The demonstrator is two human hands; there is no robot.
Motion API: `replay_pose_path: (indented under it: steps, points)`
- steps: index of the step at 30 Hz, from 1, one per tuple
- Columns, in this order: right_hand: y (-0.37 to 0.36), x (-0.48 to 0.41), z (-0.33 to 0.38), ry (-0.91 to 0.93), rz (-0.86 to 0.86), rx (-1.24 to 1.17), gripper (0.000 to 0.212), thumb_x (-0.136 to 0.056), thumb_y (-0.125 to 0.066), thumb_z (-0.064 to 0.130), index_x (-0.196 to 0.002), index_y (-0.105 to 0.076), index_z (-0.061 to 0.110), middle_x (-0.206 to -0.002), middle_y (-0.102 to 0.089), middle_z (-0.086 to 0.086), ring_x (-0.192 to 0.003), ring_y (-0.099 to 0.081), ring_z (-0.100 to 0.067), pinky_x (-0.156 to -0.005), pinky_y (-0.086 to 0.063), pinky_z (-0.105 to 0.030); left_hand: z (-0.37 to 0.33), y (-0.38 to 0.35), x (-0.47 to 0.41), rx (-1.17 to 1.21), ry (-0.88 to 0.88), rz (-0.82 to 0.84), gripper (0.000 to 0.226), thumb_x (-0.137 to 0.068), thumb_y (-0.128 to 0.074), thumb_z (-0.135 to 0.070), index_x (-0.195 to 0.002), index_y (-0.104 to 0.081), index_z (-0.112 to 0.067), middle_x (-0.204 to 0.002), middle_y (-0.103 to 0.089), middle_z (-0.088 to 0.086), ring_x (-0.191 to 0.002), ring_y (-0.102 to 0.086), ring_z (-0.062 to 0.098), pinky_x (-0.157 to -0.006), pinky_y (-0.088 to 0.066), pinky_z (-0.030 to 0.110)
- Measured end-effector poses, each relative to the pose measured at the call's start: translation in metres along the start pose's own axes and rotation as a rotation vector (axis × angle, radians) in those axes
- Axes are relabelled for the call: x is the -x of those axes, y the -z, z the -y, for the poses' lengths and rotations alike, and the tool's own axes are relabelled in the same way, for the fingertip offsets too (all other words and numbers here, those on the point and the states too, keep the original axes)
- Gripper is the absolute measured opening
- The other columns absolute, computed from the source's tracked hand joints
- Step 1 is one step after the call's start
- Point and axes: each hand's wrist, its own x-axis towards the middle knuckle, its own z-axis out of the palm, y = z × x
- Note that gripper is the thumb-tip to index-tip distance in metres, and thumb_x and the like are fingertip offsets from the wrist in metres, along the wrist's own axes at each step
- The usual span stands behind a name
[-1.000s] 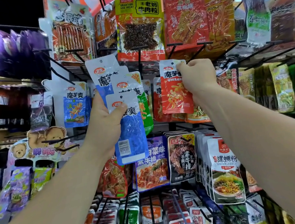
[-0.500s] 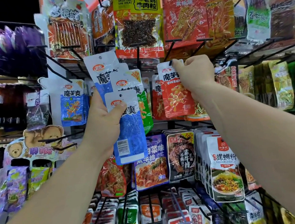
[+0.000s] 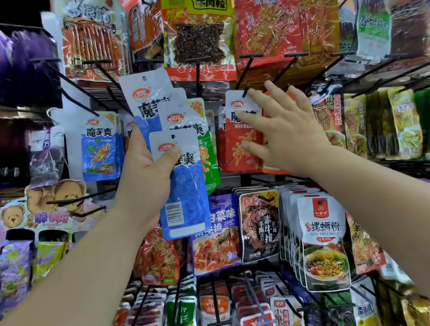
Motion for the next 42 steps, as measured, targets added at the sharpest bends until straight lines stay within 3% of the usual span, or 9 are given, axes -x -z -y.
replay_pose_path:
  steps: [4, 9, 24, 27, 29, 31, 33, 37, 42]
  points:
    - [0.002, -0.002, -0.001, 0.037, 0.208, 0.141, 0.067, -0.1, -0.02, 0.073, -0.161, -0.019, 0.046, -0.173, -0.011, -0.005, -0.16, 0.001, -0.033, -0.123, 0.006, -0.065, 0.001, 0.0, 0.0, -0.001, 0.004, -0.004, 0.042, -0.106, -0.052, -0.001, -0.134, -0.052, -0.033, -0.12, -0.073, -0.008, -0.105, -0.072, 0.015, -0.078, -0.063, 0.034]
    - [-0.004, -0.004, 0.009, 0.055, 0.331, 0.331, 0.076, -0.093, 0.011, 0.073, -0.163, 0.004, 0.043, -0.174, 0.002, -0.005, -0.156, 0.021, -0.037, -0.116, 0.016, -0.071, 0.0, 0.001, 0.0, -0.007, -0.009, 0.023, 0.045, -0.107, -0.051, 0.0, -0.132, -0.051, -0.037, -0.128, -0.071, -0.005, -0.112, -0.071, 0.015, -0.084, -0.062, 0.033]
    - [-0.019, -0.022, 0.027, 0.075, 0.505, 0.465, 0.076, -0.094, 0.001, 0.078, -0.162, 0.005, 0.043, -0.174, 0.0, -0.003, -0.155, 0.023, -0.042, -0.112, 0.023, -0.072, -0.001, 0.001, 0.0, 0.01, 0.008, 0.01, 0.045, -0.106, -0.05, 0.002, -0.13, -0.052, -0.035, -0.124, -0.072, -0.004, -0.103, -0.073, 0.011, -0.075, -0.061, 0.027]
    - [-0.011, -0.019, 0.027, 0.093, 0.515, 0.463, 0.072, -0.099, -0.009, 0.073, -0.164, -0.008, 0.041, -0.173, -0.009, -0.004, -0.156, 0.02, -0.041, -0.112, 0.021, -0.073, -0.002, 0.001, 0.001, 0.008, 0.02, -0.011, 0.044, -0.106, -0.05, 0.003, -0.128, -0.053, -0.036, -0.124, -0.072, -0.003, -0.101, -0.073, 0.009, -0.072, -0.06, 0.024]
    - [-0.004, -0.017, 0.028, 0.093, 0.399, 0.342, 0.061, -0.105, -0.022, 0.06, -0.157, -0.038, 0.033, -0.166, -0.034, -0.008, -0.159, 0.002, -0.04, -0.118, 0.012, -0.072, -0.004, 0.001, 0.001, 0.022, 0.048, -0.01, 0.043, -0.107, -0.05, 0.002, -0.132, -0.052, -0.033, -0.126, -0.072, -0.002, -0.102, -0.074, 0.012, -0.072, -0.061, 0.027]
    - [0.003, -0.012, 0.035, 0.049, 0.065, 0.057, 0.043, -0.106, -0.038, 0.041, -0.124, -0.07, 0.018, -0.13, -0.068, -0.013, -0.143, -0.042, -0.041, -0.12, -0.022, -0.059, -0.006, 0.001, 0.0, 0.01, 0.07, -0.009, 0.044, -0.107, -0.05, 0.0, -0.138, -0.05, -0.032, -0.128, -0.071, -0.004, -0.106, -0.073, 0.012, -0.074, -0.062, 0.028]
    - [0.015, -0.009, 0.047, -0.107, -0.23, -0.373, 0.033, -0.104, -0.048, 0.032, -0.1, -0.072, 0.011, -0.094, -0.072, -0.008, -0.102, -0.062, -0.034, -0.09, -0.042, -0.041, -0.009, -0.001, -0.001, 0.003, 0.091, -0.031, 0.044, -0.108, -0.05, 0.0, -0.14, -0.049, -0.03, -0.128, -0.072, -0.004, -0.104, -0.074, 0.009, -0.073, -0.061, 0.026]
    - [0.047, 0.001, 0.088, -0.427, -0.081, -0.978, 0.033, -0.097, -0.066, 0.047, -0.118, -0.067, 0.021, -0.093, -0.066, 0.009, -0.085, -0.061, -0.01, -0.078, -0.051, -0.032, -0.019, -0.007, 0.001, 0.053, 0.114, -0.094, 0.043, -0.107, -0.051, -0.001, -0.143, -0.049, -0.024, -0.122, -0.074, -0.004, -0.106, -0.074, 0.015, -0.078, -0.063, 0.036]
    - [0.06, 0.03, 0.129, -0.504, 0.0, -1.295, 0.047, -0.074, -0.09, 0.046, -0.111, -0.061, 0.04, -0.08, -0.065, 0.025, -0.073, -0.059, 0.005, -0.065, -0.043, -0.011, -0.034, -0.01, 0.026, 0.167, 0.133, -0.235, 0.035, -0.104, -0.054, 0.001, -0.127, -0.055, -0.025, -0.115, -0.076, 0.004, -0.1, -0.075, 0.031, -0.072, -0.064, 0.048]
